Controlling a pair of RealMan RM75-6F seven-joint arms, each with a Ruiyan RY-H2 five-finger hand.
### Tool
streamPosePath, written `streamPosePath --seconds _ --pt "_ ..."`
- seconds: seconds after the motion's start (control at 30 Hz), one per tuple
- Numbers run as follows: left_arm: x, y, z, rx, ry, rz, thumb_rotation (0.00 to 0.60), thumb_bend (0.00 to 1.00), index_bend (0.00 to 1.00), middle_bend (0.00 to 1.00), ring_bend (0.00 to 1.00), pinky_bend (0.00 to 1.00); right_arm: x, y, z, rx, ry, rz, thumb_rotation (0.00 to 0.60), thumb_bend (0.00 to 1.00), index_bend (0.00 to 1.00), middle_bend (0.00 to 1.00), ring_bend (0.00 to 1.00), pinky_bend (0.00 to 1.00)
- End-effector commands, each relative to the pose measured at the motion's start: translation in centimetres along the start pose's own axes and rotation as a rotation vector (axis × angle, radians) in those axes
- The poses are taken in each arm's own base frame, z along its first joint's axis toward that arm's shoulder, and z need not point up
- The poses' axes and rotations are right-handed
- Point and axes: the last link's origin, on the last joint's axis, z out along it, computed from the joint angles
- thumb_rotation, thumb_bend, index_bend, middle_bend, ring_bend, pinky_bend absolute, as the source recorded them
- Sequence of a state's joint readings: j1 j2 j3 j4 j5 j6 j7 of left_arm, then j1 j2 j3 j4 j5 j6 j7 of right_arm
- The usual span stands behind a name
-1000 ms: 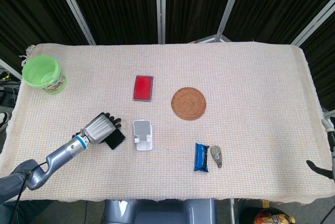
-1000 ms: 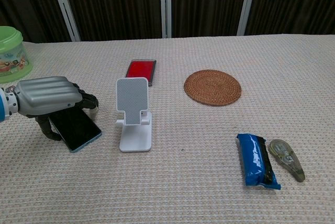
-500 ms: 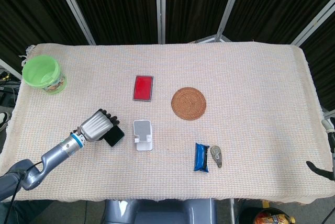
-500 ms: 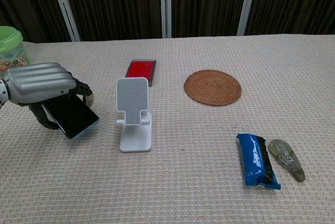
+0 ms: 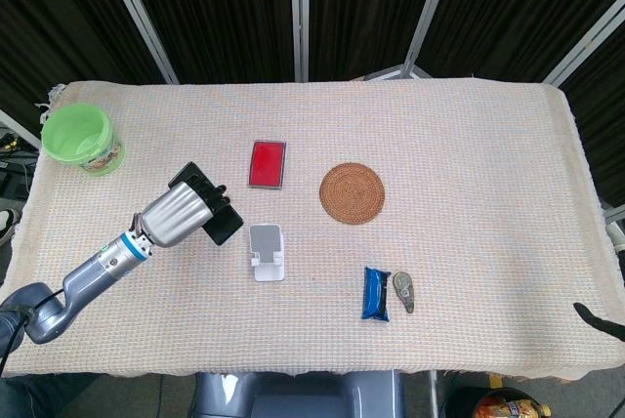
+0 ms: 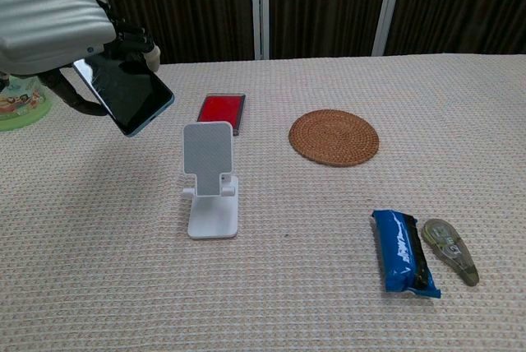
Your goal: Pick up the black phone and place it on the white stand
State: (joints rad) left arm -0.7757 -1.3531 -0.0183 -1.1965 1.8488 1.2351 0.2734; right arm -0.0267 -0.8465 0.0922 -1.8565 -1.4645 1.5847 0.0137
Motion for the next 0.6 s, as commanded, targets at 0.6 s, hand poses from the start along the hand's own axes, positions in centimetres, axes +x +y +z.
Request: streamPosePath --seconds 0.6 --pt "3.9 7.7 5.7 -0.392 0.062 0.598 0.600 0.08 0.67 0.41 0.48 0.49 1.2 1.4 -0.5 -0.015 0.023 0.055 0.600 0.00 0.00 0.00 0.00 0.00"
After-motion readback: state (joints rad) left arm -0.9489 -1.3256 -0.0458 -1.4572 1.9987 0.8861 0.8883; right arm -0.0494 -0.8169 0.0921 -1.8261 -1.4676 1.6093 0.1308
